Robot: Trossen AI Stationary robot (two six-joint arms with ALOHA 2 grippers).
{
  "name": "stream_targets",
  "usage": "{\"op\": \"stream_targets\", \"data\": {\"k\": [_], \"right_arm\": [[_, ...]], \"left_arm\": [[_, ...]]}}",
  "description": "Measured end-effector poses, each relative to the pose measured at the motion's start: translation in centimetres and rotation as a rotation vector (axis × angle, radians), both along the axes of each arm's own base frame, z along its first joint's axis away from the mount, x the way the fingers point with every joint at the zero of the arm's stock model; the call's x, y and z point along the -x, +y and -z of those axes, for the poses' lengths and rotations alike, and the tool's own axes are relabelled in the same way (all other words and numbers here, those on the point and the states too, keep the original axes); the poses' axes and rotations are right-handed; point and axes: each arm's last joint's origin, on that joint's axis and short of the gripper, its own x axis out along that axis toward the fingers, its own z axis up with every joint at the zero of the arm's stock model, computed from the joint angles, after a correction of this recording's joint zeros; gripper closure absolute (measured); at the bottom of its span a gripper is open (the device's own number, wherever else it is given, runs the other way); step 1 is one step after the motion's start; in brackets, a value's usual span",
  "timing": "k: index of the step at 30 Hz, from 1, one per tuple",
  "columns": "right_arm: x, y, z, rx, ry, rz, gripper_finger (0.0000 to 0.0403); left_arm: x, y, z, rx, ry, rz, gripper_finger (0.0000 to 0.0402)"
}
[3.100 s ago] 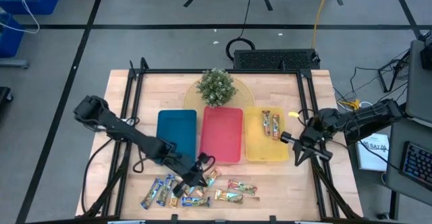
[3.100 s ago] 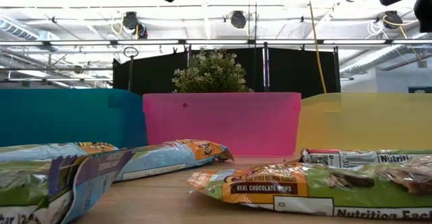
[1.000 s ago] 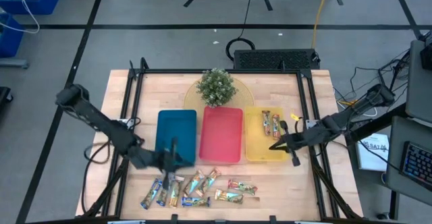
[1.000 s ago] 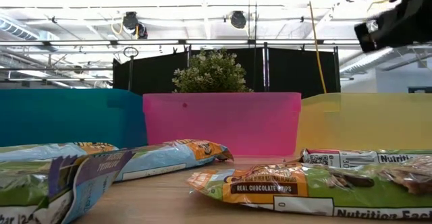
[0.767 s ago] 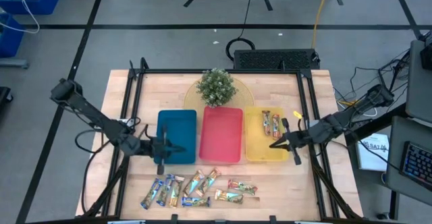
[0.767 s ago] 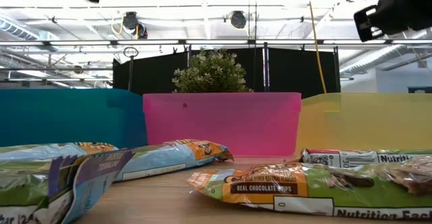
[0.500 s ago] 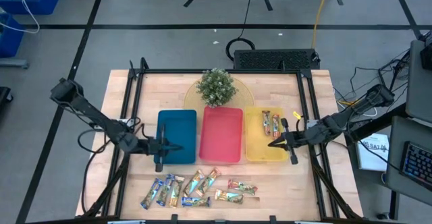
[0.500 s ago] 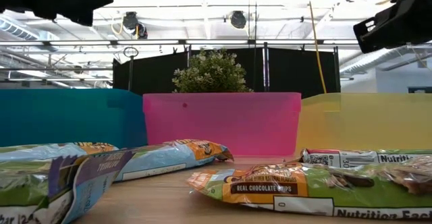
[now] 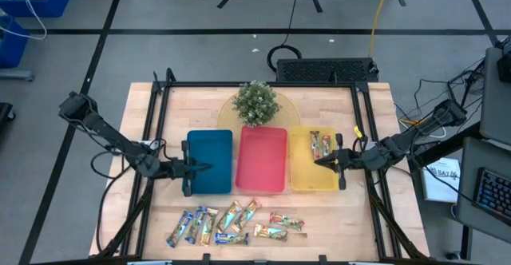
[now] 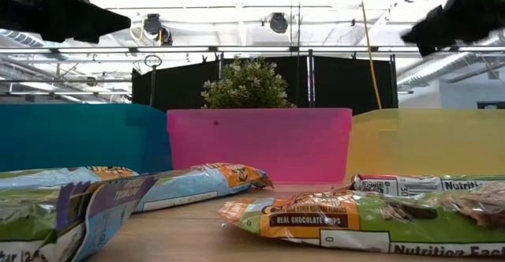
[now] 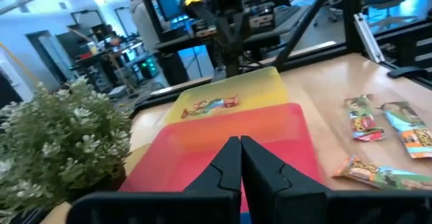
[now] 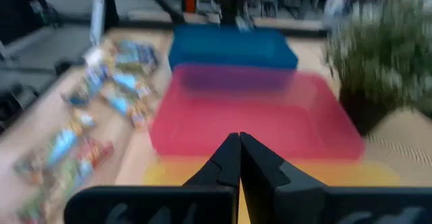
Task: Pick and place Granola Bars by type
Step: Put the red granola bar into the yellow bin
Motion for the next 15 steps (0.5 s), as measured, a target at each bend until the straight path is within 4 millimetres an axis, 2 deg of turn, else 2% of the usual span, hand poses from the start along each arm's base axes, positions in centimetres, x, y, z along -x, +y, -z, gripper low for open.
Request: {"op": "stream_targets", "data": {"k": [3, 7, 11, 15], "right_arm": [[-0.8, 0.8, -2.2, 0.008, -0.058, -0.027, 0.0403], [-2.8, 2.5, -5.8, 0.043, 0.019, -0.052, 0.0403], [-6.1, 5.9, -9.2, 0.079, 0.151, -0.079, 0.0403], [-10.0, 10.0, -10.1, 0.11, 0.385, -0.034, 0.0403]], "left_arm": [[0.0, 0.0, 0.0, 0.02, -0.002, -0.001, 0.0364], [0.0, 0.0, 0.0, 0.058, -0.006, -0.002, 0.0351], [0.0, 0.0, 0.0, 0.071, -0.007, -0.002, 0.0351], [0.0, 0.0, -0.1, 0.055, -0.011, 0.0, 0.0349]]}}
